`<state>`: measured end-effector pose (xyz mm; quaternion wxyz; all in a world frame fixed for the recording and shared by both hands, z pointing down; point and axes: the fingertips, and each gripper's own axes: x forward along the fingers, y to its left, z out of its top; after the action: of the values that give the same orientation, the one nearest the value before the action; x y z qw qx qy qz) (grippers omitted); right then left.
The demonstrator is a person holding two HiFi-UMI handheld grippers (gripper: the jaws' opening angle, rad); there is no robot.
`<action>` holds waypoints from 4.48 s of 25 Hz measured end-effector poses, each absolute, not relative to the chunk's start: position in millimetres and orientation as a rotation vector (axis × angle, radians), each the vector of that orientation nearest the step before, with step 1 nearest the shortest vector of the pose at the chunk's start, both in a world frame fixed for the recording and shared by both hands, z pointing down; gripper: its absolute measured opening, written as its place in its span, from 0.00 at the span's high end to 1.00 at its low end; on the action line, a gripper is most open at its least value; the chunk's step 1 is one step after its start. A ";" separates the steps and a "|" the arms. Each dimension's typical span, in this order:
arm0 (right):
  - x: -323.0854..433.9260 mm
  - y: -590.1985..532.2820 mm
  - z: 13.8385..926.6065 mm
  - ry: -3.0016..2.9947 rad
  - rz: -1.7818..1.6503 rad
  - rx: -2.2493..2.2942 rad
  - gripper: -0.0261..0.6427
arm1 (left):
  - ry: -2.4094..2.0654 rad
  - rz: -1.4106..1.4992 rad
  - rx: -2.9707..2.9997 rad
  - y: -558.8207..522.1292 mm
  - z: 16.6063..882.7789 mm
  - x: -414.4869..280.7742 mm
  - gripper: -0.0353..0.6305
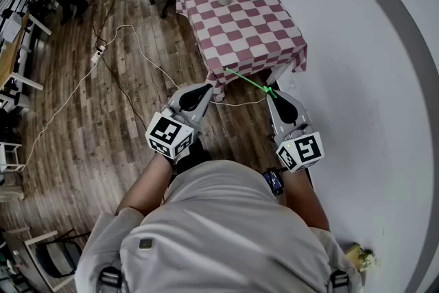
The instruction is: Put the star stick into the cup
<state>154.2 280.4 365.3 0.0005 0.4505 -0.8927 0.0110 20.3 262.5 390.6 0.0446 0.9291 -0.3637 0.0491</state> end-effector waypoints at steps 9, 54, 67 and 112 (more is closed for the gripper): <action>135.8 264.9 371.4 -2.796 0.036 1.418 0.92 | -1.111 0.137 2.827 246.8 394.5 0.2 0.94; -19.1 82.8 379.3 -2.742 0.055 1.505 0.92 | -1.044 0.094 2.838 75.2 389.4 -171.9 0.94; 29.9 -3.6 388.3 -2.750 0.100 1.476 0.92 | -1.042 0.145 2.813 -13.5 401.9 -120.4 0.94; 144.3 -187.4 396.1 -2.720 0.178 1.527 0.92 | -0.957 0.140 2.812 -201.7 410.8 9.8 0.94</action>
<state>144.3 -187.4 396.1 0.0086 0.4887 -0.8706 0.0568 9.8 -201.7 410.8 0.0840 0.9422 -0.3209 0.0468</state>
